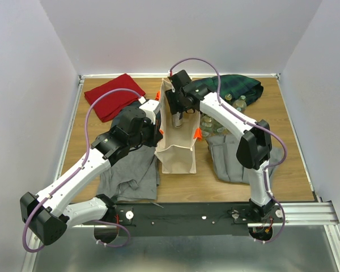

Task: Take the beverage out of the canvas bag
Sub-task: Take out the drink from the canvas bag.

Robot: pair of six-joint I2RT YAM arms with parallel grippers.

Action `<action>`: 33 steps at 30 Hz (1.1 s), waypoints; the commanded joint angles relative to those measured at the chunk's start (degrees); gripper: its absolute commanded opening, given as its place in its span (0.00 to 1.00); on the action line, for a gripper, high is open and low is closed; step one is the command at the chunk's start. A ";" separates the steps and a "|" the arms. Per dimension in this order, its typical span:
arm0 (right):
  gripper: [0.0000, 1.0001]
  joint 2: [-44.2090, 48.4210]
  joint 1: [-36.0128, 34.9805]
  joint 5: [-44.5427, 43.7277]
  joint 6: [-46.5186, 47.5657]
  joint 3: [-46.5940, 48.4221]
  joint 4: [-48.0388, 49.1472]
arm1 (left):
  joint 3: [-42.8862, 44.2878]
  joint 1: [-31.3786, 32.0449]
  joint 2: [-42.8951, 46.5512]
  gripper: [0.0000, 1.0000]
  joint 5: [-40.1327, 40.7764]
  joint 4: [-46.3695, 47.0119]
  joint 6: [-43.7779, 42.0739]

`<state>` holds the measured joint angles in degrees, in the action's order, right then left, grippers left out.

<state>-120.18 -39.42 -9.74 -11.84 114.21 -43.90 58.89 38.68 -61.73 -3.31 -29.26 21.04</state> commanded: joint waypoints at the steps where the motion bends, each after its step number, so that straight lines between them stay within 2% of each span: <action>1: 0.01 5.48 -0.40 0.07 0.23 2.16 0.30 | -0.45 -0.09 0.56 0.00 -0.82 -1.24 0.06; 16: 0.01 9.08 -0.48 1.39 0.15 3.91 -2.68 | -0.36 -0.09 0.83 0.00 -0.73 -1.33 0.32; 27: 0.01 11.55 -0.57 7.27 1.55 7.95 -7.78 | -0.27 -0.09 1.00 0.00 -0.12 -1.42 0.67; 30: 0.01 12.34 -0.57 8.59 2.17 8.83 -9.01 | -0.01 -0.09 0.92 0.05 -0.12 -1.42 0.85; 31: 0.01 12.60 -0.57 8.94 2.43 9.01 -9.18 | 0.17 -0.09 1.00 0.12 -0.03 -1.42 0.85; 33: 0.01 13.48 -0.57 9.38 2.52 9.27 -9.54 | 0.26 -0.09 0.92 0.18 0.24 -1.42 0.94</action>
<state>-110.74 -39.44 -3.46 -10.57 120.40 -52.95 58.89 38.68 -61.71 -3.27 -29.28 21.30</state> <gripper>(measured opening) 0.616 0.101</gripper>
